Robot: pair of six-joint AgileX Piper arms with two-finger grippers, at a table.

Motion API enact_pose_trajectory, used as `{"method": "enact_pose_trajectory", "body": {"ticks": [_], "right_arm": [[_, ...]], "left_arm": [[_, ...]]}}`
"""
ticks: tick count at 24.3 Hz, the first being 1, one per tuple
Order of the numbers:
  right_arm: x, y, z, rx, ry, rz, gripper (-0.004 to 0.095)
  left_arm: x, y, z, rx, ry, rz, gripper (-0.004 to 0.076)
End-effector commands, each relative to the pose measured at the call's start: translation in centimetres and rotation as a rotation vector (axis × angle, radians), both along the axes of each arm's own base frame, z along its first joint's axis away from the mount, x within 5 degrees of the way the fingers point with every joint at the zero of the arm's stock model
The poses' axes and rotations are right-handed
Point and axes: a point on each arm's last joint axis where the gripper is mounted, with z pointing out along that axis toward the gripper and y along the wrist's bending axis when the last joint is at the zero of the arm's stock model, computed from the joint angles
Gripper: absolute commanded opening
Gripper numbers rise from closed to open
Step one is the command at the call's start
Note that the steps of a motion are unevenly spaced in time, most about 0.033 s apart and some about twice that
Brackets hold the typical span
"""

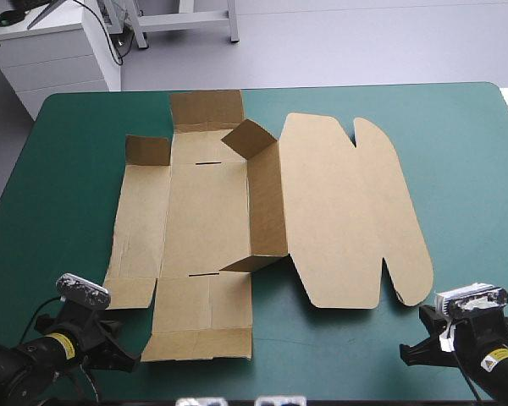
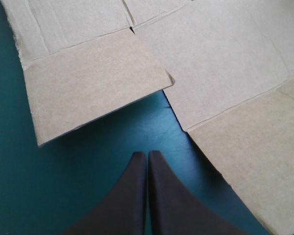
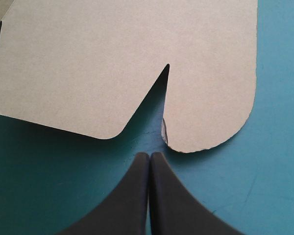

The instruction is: Fold the box

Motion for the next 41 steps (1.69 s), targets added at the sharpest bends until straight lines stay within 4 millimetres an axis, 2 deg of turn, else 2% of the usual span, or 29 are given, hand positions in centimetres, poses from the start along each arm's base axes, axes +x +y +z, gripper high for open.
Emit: {"method": "enact_pose_trajectory", "body": {"ticks": [1,14,17,21,25,29,33,37,41], "right_arm": [[0.4,0.0,1.2,0.011,-0.076,-0.006,-0.0019],[0.4,0.0,1.2,0.011,-0.076,-0.006,-0.0019],[0.4,0.0,1.2,0.011,-0.077,-0.006,-0.0019],[0.4,0.0,1.2,0.011,-0.078,-0.007,-0.0019],[0.4,0.0,1.2,0.011,-0.078,-0.007,-0.0019],[0.4,0.0,1.2,0.011,-0.078,-0.007,-0.0019],[0.4,0.0,1.2,0.011,-0.078,-0.007,-0.0019],[0.4,0.0,1.2,0.011,-0.078,-0.007,-0.0019],[0.4,0.0,1.2,0.011,-0.078,-0.007,-0.0019]], "left_arm": [[0.4,-0.2,0.9,-0.032,-0.045,0.008,-0.0008],[0.5,-0.2,1.5,-0.03,-0.064,0.0,-0.0008],[0.6,-0.3,2.6,-0.052,-0.094,0.01,-0.0008],[1.1,-0.4,5.7,-0.11,-0.184,0.039,-0.0008],[3.6,-0.9,7.9,-0.033,-0.186,0.059,-0.0007],[7.9,-2.7,9.5,0.003,-0.189,0.041,0.0013],[10.5,-4.6,10.8,-0.042,-0.203,-0.017,0.002],[12.0,-5.1,11.0,-0.051,-0.181,-0.02,0.002],[13.9,-4.4,9.9,-0.108,-0.111,-0.009,0.002]]}}
